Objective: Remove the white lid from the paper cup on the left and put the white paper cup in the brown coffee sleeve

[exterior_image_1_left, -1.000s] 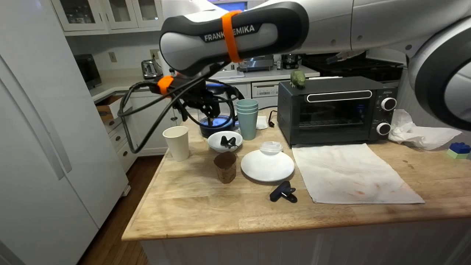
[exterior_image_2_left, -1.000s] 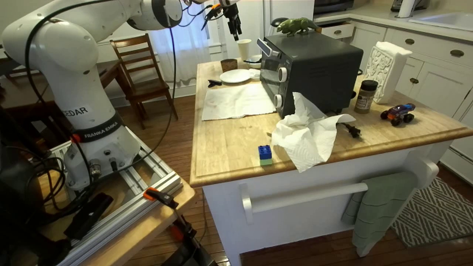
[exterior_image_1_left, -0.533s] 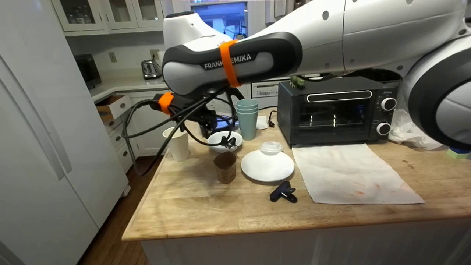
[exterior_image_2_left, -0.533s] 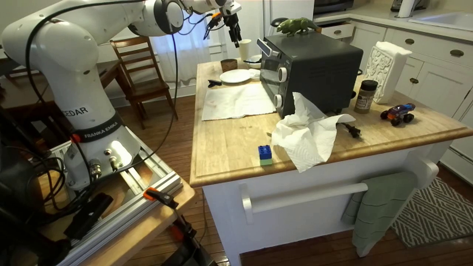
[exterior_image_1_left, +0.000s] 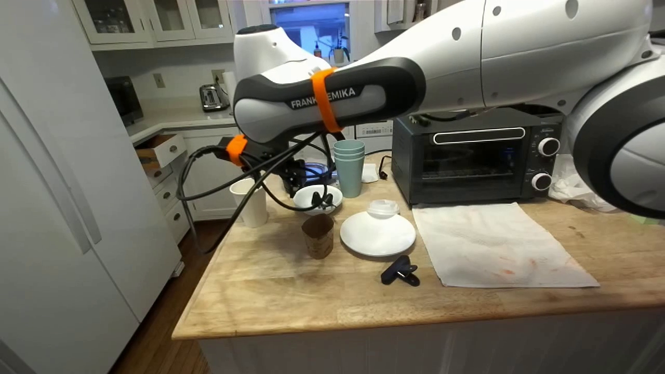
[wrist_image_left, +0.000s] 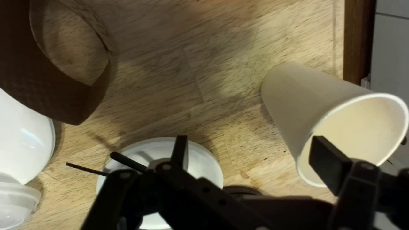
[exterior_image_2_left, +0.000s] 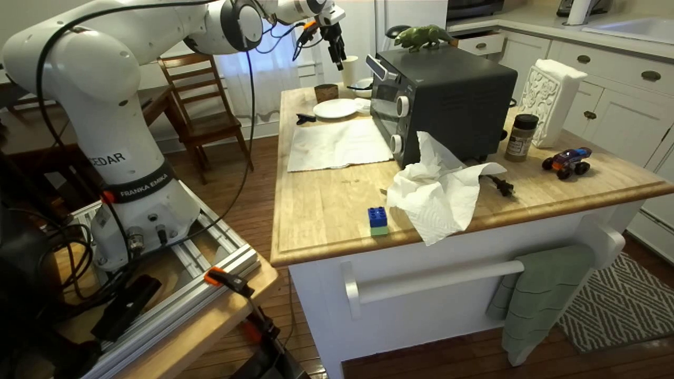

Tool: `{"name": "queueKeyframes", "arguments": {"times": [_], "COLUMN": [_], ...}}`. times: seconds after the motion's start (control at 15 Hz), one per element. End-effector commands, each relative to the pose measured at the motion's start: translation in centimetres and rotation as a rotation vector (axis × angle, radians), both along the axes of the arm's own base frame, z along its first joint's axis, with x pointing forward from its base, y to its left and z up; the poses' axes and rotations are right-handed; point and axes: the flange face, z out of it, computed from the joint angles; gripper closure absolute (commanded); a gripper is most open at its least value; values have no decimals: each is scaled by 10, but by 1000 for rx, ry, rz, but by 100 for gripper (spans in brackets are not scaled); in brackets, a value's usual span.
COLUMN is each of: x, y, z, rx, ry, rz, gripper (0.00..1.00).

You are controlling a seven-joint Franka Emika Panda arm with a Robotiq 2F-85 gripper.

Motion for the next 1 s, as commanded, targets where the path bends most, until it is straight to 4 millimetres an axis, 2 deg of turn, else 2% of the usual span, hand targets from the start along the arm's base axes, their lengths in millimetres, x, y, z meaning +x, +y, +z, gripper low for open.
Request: {"name": "queueKeyframes", "arguments": {"times": [0.0,0.6,0.87,0.93], "x": [3,6,6,7], "y": [-3,1,-1,-2], "z": [-2,-13,-12,-12], "rx": [18,65,64,65], "ry": [-25,-66,-71,-71], "rz": [-17,-61,-74,-79], "gripper": [4,10,18,23]}}
